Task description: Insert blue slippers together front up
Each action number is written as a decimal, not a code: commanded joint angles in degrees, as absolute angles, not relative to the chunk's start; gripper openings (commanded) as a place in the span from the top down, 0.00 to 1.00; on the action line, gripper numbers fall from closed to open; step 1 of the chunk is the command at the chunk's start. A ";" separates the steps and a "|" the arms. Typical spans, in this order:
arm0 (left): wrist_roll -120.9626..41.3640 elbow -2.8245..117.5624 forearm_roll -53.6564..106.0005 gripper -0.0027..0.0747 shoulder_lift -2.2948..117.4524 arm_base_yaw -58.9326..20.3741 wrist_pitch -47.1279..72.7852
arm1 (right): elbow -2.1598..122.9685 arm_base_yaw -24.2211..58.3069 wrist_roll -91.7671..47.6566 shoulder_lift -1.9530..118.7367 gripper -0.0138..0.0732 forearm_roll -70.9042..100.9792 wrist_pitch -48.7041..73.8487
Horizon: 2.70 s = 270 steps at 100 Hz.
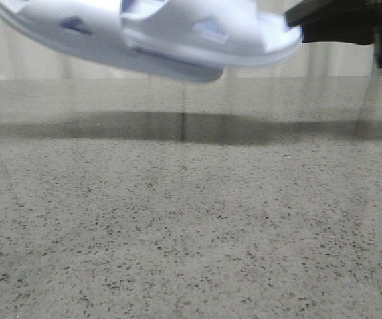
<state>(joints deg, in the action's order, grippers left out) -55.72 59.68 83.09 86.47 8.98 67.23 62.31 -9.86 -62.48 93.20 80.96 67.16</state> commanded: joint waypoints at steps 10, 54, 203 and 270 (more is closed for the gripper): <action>-55.58 61.27 87.32 0.95 84.31 10.38 72.64 | 64.17 -15.58 -61.61 87.61 0.71 81.01 69.62; -55.58 60.09 81.01 0.95 84.54 10.38 67.55 | 64.17 -19.10 -60.68 82.67 0.71 77.55 69.96; -69.44 65.63 70.64 0.95 65.15 7.32 41.29 | 58.60 -8.96 -60.50 69.55 0.93 75.73 49.44; -69.86 32.45 68.26 0.95 39.92 -13.83 6.16 | 22.26 13.22 -66.62 39.65 0.93 73.08 6.63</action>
